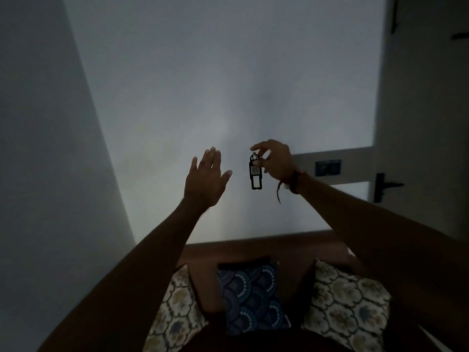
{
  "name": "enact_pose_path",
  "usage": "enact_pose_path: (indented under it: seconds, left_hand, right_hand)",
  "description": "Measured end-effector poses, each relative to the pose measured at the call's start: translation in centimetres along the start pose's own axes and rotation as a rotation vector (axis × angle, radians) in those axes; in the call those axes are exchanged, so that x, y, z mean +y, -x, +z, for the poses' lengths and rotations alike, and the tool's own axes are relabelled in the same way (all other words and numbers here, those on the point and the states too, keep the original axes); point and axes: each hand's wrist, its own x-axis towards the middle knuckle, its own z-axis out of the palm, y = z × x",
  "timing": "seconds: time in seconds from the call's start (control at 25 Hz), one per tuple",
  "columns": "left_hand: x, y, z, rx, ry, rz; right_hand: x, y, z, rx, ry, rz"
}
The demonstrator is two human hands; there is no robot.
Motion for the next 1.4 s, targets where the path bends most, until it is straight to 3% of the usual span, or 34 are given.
enact_pose_path:
  seconds: [0.44, 0.84, 1.4]
  left_hand:
    - [15.7, -14.0, 9.2, -0.025, 0.071, 0.156]
    - [26.7, -29.4, 23.1, -0.065, 0.179, 0.172]
    - [34.2, -40.6, 36.7, -0.116, 0.197, 0.084]
  right_hand:
    - [15.3, -3.8, -14.2, 0.132, 0.208, 0.124]
    - [32.3, -12.3, -22.4, 0.022, 0.389, 0.148]
    - [52.8, -22.7, -24.3, -0.011, 0.351, 0.102]
